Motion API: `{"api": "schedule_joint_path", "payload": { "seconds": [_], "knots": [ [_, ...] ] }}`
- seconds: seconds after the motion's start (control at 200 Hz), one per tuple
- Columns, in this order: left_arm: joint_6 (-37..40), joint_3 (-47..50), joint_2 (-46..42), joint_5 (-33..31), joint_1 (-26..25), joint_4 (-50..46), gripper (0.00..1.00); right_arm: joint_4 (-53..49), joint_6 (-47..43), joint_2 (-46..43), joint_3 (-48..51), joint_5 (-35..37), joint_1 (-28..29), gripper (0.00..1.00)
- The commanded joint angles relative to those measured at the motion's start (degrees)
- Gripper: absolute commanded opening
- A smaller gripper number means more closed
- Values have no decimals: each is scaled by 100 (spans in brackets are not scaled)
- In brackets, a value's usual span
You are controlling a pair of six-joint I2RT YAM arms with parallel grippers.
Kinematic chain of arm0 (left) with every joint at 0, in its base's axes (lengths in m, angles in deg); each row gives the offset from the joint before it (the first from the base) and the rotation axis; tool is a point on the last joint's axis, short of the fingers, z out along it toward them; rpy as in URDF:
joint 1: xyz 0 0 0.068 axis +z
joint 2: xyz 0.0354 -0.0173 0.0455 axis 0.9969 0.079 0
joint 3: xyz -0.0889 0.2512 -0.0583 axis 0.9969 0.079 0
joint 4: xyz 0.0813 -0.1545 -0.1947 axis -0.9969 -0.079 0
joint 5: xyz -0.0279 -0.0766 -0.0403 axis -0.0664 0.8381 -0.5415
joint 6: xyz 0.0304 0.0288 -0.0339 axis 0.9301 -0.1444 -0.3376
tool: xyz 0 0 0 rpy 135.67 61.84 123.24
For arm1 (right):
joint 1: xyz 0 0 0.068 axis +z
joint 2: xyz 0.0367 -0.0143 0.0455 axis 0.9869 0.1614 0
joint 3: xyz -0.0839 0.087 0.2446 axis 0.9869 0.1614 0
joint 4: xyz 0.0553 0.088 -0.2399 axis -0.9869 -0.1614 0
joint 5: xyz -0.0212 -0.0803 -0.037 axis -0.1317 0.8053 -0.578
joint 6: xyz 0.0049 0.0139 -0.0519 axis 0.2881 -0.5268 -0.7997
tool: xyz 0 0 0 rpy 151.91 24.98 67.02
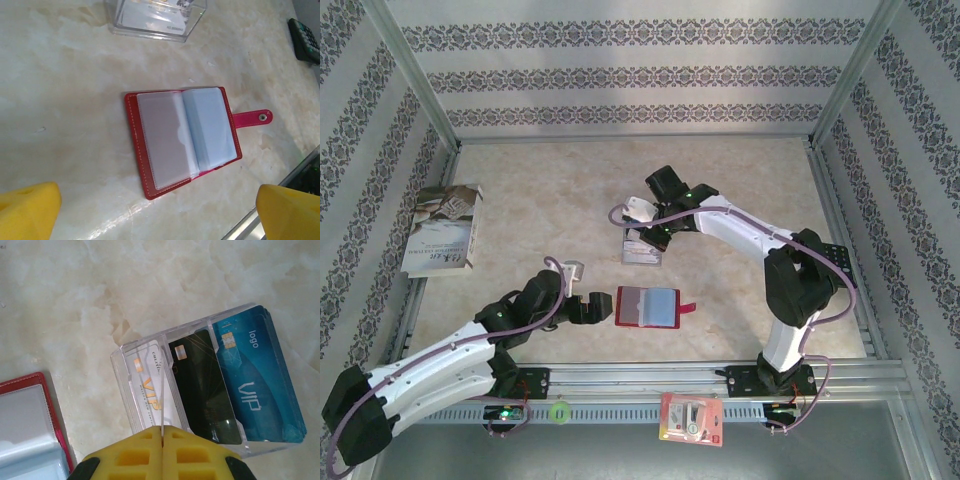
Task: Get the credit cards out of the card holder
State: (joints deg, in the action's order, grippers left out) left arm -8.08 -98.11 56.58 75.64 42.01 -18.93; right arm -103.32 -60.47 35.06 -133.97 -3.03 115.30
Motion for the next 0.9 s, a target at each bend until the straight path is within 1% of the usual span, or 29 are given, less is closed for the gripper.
{"api": "schedule_joint_path", "payload": {
  "seconds": [0.0, 0.14, 0.46, 0.7, 0.899],
  "knots": [
    [-111, 84, -11, -139, 114, -227, 100, -62, -278, 67, -156, -237, -88, 0],
    [-116, 96, 75, -124, 187, -236, 100, -75, -339, 111, -138, -417, -154, 0],
    [-133, 131, 112, -14, 347, -262, 100, 152, -391, 227, -59, -314, -181, 0],
    [-129, 200, 112, 9, 434, -227, 100, -48, -411, 360, -150, -470, -174, 0],
    [-105, 240, 131, 38, 514, -211, 100, -136, -432, 487, -200, -443, -137, 0]
  ]
}}
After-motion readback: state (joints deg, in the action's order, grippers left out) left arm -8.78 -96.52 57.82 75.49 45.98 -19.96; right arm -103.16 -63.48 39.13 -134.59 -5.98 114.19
